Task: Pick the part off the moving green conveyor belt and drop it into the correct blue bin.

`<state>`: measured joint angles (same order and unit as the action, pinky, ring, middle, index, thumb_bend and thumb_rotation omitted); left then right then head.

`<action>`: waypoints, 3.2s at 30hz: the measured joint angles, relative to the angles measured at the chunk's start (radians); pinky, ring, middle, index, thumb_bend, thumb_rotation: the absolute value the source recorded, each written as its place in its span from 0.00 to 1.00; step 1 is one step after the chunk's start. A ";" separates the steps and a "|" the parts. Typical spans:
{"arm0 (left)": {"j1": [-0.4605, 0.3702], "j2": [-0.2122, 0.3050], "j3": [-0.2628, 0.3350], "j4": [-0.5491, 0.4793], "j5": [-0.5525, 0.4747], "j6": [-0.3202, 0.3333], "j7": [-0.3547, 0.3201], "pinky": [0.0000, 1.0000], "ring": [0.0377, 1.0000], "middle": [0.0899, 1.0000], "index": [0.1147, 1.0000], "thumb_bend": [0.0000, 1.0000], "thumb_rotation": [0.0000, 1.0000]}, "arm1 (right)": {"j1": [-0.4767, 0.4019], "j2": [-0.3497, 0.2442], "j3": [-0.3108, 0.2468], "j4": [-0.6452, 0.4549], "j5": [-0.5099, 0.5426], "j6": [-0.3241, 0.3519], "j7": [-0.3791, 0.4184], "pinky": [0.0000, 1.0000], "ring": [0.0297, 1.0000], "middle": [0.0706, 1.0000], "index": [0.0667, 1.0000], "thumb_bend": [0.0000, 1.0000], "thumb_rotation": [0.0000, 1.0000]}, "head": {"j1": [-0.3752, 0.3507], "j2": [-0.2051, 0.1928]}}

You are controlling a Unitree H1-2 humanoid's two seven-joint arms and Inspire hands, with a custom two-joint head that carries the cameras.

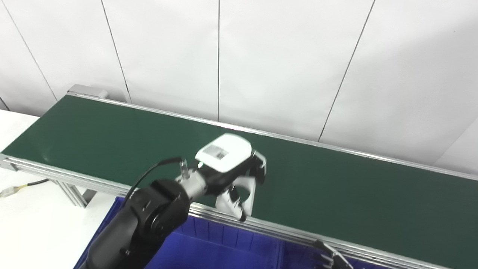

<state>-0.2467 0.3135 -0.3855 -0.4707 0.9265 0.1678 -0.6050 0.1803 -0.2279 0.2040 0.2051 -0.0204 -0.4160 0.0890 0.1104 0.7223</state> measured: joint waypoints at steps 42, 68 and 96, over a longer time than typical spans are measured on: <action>0.218 -0.045 0.012 0.178 0.054 -0.031 0.086 0.36 0.37 0.44 0.47 0.50 0.00 | 0.012 0.001 -0.087 -0.198 0.062 0.037 0.100 0.68 0.77 0.88 0.81 0.99 0.24 | 0.055 0.213; 0.233 -0.045 -0.016 0.233 0.055 -0.038 0.141 0.33 0.41 0.38 0.47 0.52 0.00 | 0.012 0.008 -0.089 -0.189 0.068 0.036 0.114 0.69 0.77 0.88 0.80 0.98 0.23 | 0.041 0.189; 0.230 -0.046 -0.020 0.163 0.077 0.017 0.009 0.57 0.70 0.75 0.62 1.00 0.22 | 0.013 0.015 -0.091 -0.176 0.059 0.036 0.114 0.70 0.77 0.88 0.80 0.99 0.23 | 0.035 0.181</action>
<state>-0.0171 0.2673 -0.4056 -0.3080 1.0031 0.1846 -0.5958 0.1934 -0.2133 0.1126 0.0292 0.0389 -0.3798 0.2032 0.1457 0.9035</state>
